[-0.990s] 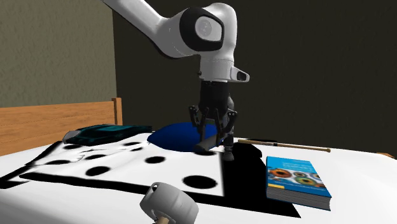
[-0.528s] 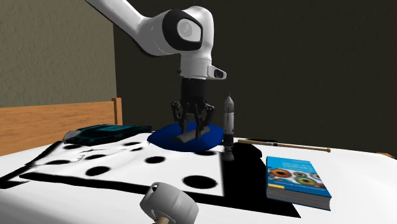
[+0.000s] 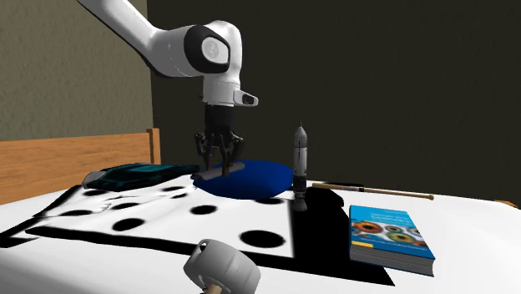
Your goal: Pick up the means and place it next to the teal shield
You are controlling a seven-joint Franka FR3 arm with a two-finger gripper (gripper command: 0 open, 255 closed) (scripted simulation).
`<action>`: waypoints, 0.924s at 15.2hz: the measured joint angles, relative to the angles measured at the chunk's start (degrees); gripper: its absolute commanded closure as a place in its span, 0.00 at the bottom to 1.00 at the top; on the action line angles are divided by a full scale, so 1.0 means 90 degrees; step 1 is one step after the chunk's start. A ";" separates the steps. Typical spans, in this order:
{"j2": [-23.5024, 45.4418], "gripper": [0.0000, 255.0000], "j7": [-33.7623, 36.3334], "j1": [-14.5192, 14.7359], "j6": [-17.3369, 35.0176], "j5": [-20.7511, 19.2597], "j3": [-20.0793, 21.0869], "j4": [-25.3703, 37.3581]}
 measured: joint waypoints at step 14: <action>0.0633 1.00 0.2026 0.0966 0.0195 0.0457 0.1319 0.0544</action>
